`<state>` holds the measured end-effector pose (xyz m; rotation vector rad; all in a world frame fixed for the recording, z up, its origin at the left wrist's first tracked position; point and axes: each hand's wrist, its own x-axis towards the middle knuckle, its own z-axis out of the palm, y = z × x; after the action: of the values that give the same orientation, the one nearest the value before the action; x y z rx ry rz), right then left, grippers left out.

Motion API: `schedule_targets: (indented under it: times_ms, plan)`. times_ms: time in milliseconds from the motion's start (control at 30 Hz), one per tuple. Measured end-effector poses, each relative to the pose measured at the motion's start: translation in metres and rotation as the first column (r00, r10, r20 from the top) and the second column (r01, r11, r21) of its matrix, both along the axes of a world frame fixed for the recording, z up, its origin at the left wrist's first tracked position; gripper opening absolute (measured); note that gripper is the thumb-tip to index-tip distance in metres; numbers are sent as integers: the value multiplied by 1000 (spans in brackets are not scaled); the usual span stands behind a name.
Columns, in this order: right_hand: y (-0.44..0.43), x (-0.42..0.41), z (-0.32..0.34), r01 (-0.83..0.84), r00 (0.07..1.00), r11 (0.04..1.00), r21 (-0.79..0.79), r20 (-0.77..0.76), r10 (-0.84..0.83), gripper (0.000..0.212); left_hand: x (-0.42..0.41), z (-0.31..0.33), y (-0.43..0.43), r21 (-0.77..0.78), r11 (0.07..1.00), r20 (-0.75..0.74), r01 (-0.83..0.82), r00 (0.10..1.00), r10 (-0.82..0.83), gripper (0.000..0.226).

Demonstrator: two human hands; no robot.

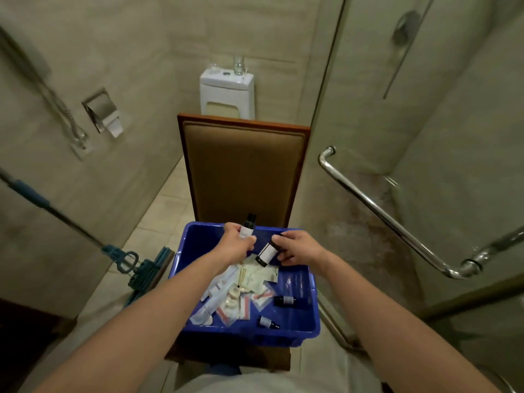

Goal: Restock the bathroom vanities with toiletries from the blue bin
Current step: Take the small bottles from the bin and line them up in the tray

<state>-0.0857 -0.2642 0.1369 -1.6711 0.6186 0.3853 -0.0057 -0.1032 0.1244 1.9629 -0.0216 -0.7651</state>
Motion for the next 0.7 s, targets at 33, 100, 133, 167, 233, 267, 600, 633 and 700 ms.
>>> schedule_targets:
  times_ms: [33,100,133,167,233,267,600,633,700]
  plan:
    - [-3,-1,5,15,1000,1000,11,13,-15,24,1,5,-4,-10,1000,8,6,1000,-6,38]
    - [-8,-3,14,57,997,997,55,40,-60,26,3,15,-13,-46,999,14,28,1000,-27,40]
    - [-11,-5,18,84,995,993,79,53,-88,26,3,20,-17,-62,997,15,51,999,-50,41]
    - [-13,-7,22,113,991,989,100,66,-120,26,4,24,-21,-75,994,12,80,997,-80,41]
    - [-16,-12,29,170,980,977,132,83,-181,27,6,32,-28,-108,984,-7,141,990,-142,39]
    - [-17,-15,32,196,974,969,149,86,-210,27,7,35,-31,-126,978,-19,168,985,-172,37]
    - [-1,-51,56,548,821,781,300,-10,-571,37,2,58,-49,-306,927,-320,218,893,-316,30]
    - [2,-56,55,569,808,770,287,-22,-589,40,-1,58,-49,-309,918,-327,247,879,-346,27]
    - [8,-67,54,616,775,741,268,-37,-631,43,-8,59,-49,-330,893,-348,306,840,-417,19]
